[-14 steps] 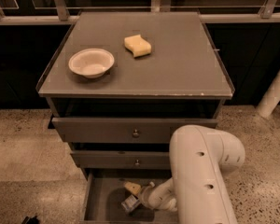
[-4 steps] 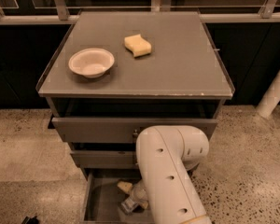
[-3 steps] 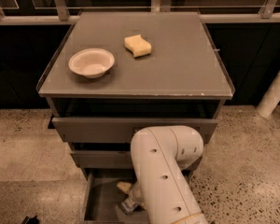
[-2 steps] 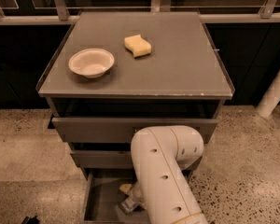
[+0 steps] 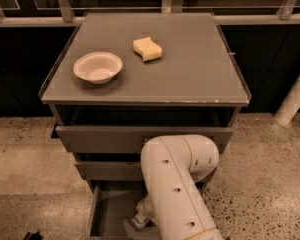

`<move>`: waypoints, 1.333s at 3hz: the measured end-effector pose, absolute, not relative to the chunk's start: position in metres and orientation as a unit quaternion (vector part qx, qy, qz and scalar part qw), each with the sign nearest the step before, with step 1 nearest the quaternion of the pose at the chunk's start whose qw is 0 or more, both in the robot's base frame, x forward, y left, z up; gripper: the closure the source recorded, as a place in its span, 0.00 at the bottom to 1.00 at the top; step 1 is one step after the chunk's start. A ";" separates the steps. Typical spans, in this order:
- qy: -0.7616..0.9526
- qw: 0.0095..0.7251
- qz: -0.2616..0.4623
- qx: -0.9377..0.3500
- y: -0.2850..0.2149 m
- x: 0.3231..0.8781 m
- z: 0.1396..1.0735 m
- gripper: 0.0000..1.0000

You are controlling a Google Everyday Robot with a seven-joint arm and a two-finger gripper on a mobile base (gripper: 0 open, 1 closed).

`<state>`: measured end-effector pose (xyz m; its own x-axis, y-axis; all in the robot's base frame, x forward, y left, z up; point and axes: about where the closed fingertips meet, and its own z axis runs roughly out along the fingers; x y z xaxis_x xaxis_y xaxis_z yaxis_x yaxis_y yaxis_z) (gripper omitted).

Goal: Pick blue plastic bottle from bottom drawer and place on counter

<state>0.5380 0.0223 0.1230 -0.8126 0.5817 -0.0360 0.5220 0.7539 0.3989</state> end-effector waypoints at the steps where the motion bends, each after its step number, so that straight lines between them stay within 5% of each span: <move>1: 0.933 0.079 0.189 0.296 0.022 0.538 0.123 0.89; 2: 0.933 0.079 0.189 0.296 0.022 0.538 0.123 1.00; 4: 0.933 0.079 0.189 0.295 0.022 0.538 0.129 1.00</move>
Offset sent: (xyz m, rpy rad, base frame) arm 0.0000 0.0000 0.0000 0.0000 0.0000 0.0000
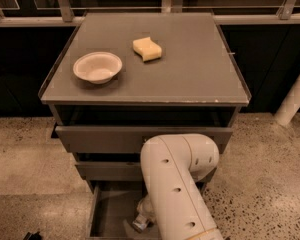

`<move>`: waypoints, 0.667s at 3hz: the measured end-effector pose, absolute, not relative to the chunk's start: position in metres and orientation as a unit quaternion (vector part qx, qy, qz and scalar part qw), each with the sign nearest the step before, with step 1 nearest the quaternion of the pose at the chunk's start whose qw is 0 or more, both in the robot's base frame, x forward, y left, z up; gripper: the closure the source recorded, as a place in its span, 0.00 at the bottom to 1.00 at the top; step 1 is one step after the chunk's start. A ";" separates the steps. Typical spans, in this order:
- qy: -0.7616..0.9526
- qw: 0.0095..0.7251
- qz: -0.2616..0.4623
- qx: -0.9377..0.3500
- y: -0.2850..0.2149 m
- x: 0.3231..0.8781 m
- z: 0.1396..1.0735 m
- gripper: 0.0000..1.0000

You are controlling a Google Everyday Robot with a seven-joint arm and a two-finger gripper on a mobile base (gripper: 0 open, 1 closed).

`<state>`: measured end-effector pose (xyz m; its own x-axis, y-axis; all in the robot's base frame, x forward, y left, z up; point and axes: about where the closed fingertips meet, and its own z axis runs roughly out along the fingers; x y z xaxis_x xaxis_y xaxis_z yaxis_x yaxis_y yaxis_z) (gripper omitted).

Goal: Pick blue plastic bottle from bottom drawer and place on counter

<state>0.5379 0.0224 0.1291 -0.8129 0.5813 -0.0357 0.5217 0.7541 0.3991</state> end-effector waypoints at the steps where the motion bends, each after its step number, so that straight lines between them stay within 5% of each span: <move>1: 0.939 0.063 0.236 0.242 0.044 0.530 0.157 1.00; 2: 0.941 0.065 0.282 0.172 0.028 0.509 0.195 1.00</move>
Offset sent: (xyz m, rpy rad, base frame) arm -0.0593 -0.0854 0.1142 0.2385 -0.1532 0.3186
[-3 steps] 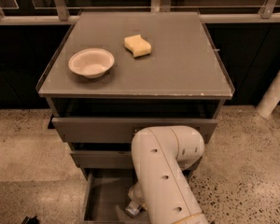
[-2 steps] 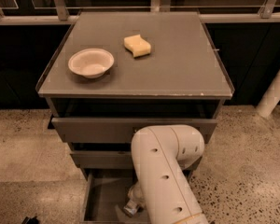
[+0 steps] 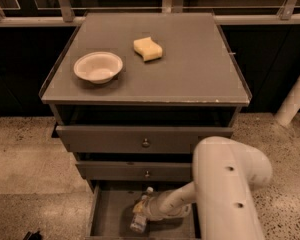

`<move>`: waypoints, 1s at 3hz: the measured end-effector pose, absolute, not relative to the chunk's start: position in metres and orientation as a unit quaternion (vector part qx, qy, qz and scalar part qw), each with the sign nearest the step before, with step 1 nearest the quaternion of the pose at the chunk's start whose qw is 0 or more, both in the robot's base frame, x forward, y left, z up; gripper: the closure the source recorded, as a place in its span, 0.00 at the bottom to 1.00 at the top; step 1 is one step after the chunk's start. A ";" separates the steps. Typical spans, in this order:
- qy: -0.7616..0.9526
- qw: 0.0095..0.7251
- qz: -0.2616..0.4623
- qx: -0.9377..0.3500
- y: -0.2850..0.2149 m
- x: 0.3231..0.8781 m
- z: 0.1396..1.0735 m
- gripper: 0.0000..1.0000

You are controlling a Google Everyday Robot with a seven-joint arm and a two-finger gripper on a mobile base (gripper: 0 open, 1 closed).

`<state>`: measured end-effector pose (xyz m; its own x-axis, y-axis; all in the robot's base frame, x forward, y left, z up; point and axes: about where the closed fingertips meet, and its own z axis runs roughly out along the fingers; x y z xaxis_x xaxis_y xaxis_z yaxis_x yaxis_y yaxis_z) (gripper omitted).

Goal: Pick blue plastic bottle from bottom drawer and place on counter

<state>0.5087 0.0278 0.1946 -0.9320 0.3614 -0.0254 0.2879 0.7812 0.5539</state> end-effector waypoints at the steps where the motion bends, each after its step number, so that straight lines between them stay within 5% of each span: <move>1: 0.938 0.057 0.304 0.157 -0.013 0.485 0.219 1.00; 3: 0.934 0.057 0.302 0.183 -0.042 0.476 0.218 1.00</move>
Offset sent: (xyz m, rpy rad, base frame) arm -0.0216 -0.0350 0.0219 0.0384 -0.0017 0.0362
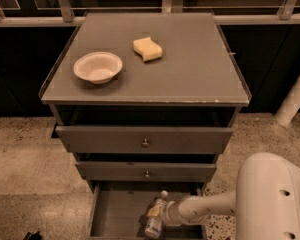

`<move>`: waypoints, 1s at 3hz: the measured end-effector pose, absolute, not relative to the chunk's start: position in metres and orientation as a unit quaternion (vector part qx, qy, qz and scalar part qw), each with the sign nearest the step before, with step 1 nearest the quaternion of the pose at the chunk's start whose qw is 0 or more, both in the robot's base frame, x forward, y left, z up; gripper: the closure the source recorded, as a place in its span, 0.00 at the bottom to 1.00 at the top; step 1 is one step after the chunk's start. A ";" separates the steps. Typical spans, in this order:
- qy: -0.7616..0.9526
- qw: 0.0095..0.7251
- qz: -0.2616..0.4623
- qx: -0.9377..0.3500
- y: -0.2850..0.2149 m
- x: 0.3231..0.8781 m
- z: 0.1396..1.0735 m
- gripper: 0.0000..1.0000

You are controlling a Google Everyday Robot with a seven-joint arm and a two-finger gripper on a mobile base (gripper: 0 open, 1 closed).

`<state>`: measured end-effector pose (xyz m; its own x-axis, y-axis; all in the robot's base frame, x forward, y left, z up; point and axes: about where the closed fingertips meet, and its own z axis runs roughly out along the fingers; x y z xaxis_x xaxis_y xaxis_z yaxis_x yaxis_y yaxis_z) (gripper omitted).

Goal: Pick blue plastic bottle from bottom drawer and place on counter

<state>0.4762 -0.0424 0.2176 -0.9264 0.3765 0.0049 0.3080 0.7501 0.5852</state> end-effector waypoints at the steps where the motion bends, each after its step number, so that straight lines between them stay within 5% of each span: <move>1: 0.931 0.066 0.318 0.169 -0.050 0.465 0.253 1.00; 3: 0.915 0.165 0.351 0.107 -0.077 0.402 0.402 1.00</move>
Offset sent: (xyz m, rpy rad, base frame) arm -0.1065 -0.0330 0.2125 0.0863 -0.3039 0.1629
